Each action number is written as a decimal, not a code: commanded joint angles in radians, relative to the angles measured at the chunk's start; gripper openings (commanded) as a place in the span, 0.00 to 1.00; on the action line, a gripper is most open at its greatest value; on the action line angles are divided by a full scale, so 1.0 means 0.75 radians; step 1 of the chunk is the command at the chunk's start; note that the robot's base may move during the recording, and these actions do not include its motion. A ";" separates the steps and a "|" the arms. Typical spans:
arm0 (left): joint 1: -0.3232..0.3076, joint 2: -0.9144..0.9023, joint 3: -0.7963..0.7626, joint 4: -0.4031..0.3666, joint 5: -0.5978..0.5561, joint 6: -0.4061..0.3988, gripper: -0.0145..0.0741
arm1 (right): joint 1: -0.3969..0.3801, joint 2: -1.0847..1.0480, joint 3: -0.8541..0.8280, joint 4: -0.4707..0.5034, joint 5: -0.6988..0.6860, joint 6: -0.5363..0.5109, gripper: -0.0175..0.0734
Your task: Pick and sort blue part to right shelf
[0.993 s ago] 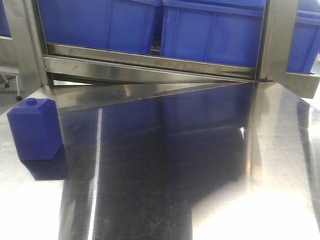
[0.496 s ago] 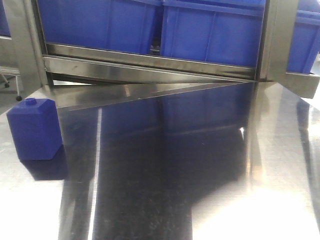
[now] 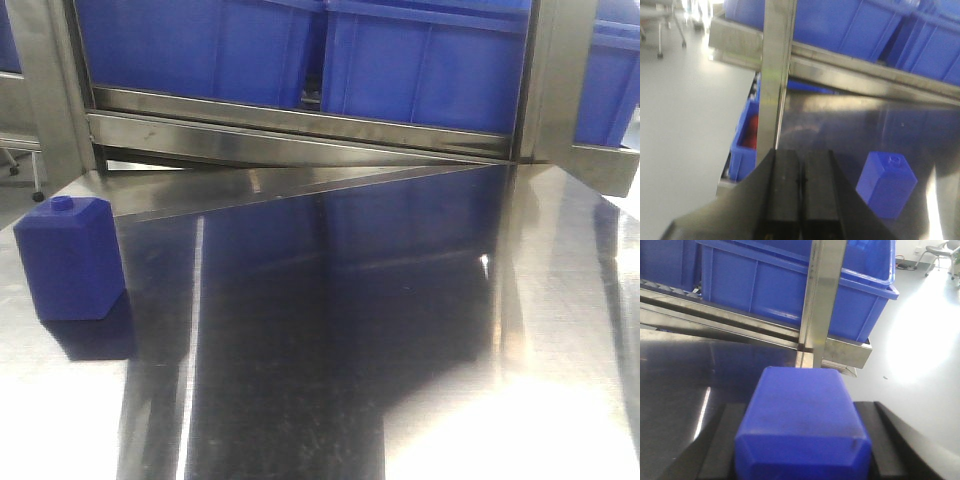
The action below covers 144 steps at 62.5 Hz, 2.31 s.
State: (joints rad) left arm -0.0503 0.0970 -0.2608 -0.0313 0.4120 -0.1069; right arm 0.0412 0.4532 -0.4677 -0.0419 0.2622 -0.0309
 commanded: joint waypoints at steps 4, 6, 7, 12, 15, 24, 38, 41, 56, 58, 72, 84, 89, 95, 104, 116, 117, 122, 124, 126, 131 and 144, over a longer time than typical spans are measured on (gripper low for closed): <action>-0.005 0.175 -0.149 -0.001 -0.007 -0.019 0.30 | -0.006 -0.001 -0.038 -0.012 -0.118 -0.012 0.66; -0.005 0.222 -0.175 0.014 0.005 -0.019 0.30 | -0.006 -0.001 -0.038 -0.012 -0.118 -0.012 0.66; -0.009 0.241 -0.185 0.030 0.008 -0.019 0.30 | -0.006 -0.001 -0.038 -0.012 -0.118 -0.012 0.66; -0.033 0.354 -0.233 0.115 0.006 -0.019 0.30 | -0.006 -0.001 -0.038 -0.012 -0.118 -0.012 0.66; -0.064 0.410 -0.256 0.161 0.010 -0.019 0.30 | -0.006 -0.001 -0.038 -0.012 -0.118 -0.012 0.66; -0.206 0.621 -0.346 0.262 0.069 -0.066 0.31 | -0.006 -0.001 -0.038 -0.012 -0.118 -0.012 0.66; -0.450 1.006 -0.570 0.405 0.201 -0.292 0.56 | -0.006 -0.001 -0.038 -0.012 -0.118 -0.012 0.66; -0.476 1.083 -0.633 0.420 0.212 -0.353 0.66 | -0.006 -0.001 -0.038 -0.012 -0.118 -0.012 0.66; -0.557 1.446 -0.952 0.401 0.376 -0.606 0.86 | -0.006 -0.001 -0.038 -0.012 -0.118 -0.012 0.66; -0.567 1.486 -0.995 0.381 0.423 -0.606 0.86 | -0.006 -0.001 -0.038 -0.012 -0.118 -0.012 0.66; -0.578 1.776 -1.315 0.231 0.782 -0.606 0.86 | -0.006 -0.001 -0.038 -0.012 -0.118 -0.012 0.66; -0.578 1.946 -1.507 0.198 0.997 -0.606 0.86 | -0.006 -0.001 -0.038 -0.012 -0.118 -0.012 0.66; -0.578 1.988 -1.540 0.173 1.016 -0.606 0.86 | -0.006 -0.001 -0.038 -0.012 -0.118 -0.012 0.66; -0.578 2.015 -1.542 0.142 1.016 -0.606 0.86 | -0.006 -0.001 -0.038 -0.012 -0.118 -0.012 0.66; -0.576 2.044 -1.542 0.128 1.023 -0.604 0.86 | -0.006 -0.001 -0.038 -0.012 -0.118 -0.012 0.66; -0.549 2.058 -1.542 0.131 1.037 -0.601 0.86 | -0.006 -0.001 -0.038 -0.012 -0.118 -0.012 0.66; -0.549 2.058 -1.542 0.131 1.037 -0.601 0.86 | -0.006 -0.001 -0.038 -0.012 -0.118 -0.012 0.66; -0.549 2.058 -1.540 0.152 1.038 -0.598 0.86 | -0.006 -0.001 -0.038 -0.012 -0.118 -0.012 0.66; -0.549 2.058 -1.540 0.160 1.038 -0.598 0.86 | -0.006 -0.001 -0.038 -0.012 -0.118 -0.012 0.66; -0.549 2.061 -1.540 0.162 1.038 -0.598 0.86 | -0.006 -0.001 -0.038 -0.012 -0.118 -0.012 0.66; -0.549 2.072 -1.537 0.164 1.038 -0.588 0.86 | -0.006 -0.001 -0.038 -0.012 -0.118 -0.012 0.66; -0.555 2.119 -1.537 0.148 1.050 -0.512 0.86 | -0.006 -0.001 -0.038 -0.012 -0.118 -0.012 0.66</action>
State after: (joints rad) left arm -0.4662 1.7133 -1.3837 0.0815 1.1923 -0.5033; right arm 0.0412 0.4532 -0.4677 -0.0419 0.2622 -0.0309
